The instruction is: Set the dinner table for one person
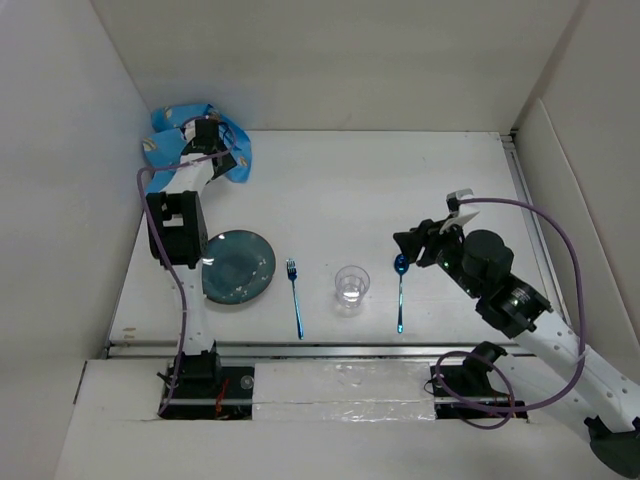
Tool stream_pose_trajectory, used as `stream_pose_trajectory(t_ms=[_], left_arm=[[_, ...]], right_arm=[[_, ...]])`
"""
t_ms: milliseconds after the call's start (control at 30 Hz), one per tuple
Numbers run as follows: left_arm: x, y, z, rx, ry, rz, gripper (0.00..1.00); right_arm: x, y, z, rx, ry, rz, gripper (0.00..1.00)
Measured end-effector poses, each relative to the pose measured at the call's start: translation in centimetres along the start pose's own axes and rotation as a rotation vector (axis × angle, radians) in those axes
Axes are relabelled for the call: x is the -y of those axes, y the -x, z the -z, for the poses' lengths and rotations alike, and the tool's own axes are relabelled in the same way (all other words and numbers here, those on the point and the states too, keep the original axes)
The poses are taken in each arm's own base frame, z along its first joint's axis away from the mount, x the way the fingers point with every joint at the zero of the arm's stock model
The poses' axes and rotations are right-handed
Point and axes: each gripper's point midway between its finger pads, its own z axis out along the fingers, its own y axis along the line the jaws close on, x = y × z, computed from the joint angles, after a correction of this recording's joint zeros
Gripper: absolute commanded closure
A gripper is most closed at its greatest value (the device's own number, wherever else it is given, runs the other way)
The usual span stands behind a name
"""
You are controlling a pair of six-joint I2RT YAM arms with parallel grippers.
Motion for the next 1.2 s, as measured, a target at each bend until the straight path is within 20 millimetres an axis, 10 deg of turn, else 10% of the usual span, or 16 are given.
stream_pose_trajectory(t_ms=[200,333,600,800,867,967,1033,1200], left_arm=[[2.3,-2.3,-3.8,-0.062,-0.021,-0.059,0.42],[4.3,-2.8,-4.2,-0.070,-0.068,-0.076,1.00],[9.5,-5.6,-2.1,-0.122,-0.220,-0.147,1.00],[22.9,-11.0,7.2,-0.122,-0.537,-0.324,1.00],[27.5,-12.9,11.3,-0.096,-0.657,-0.384,0.57],[33.5,-16.2,18.2,-0.083,-0.853,-0.444,0.20],[35.4,-17.6,21.8,-0.101,-0.950,-0.447,0.18],[34.3,-14.4,23.6,-0.052,-0.979,-0.396,0.33]], right_arm=[[-0.1,-1.1,-0.3,-0.043,0.007,0.005,0.47],[-0.2,-1.1,-0.3,-0.047,0.012,0.000,0.47],[-0.1,-2.5,-2.3,-0.092,-0.007,0.003,0.48],[-0.2,-3.4,-5.0,-0.137,-0.025,0.012,0.48],[-0.3,-3.3,-5.5,-0.131,-0.023,0.010,0.46],[-0.4,-3.2,-5.7,-0.126,-0.021,0.010,0.46],[-0.6,-2.9,-5.9,-0.118,-0.018,0.008,0.49],[-0.8,-2.5,-6.6,-0.092,-0.007,0.013,1.00]])
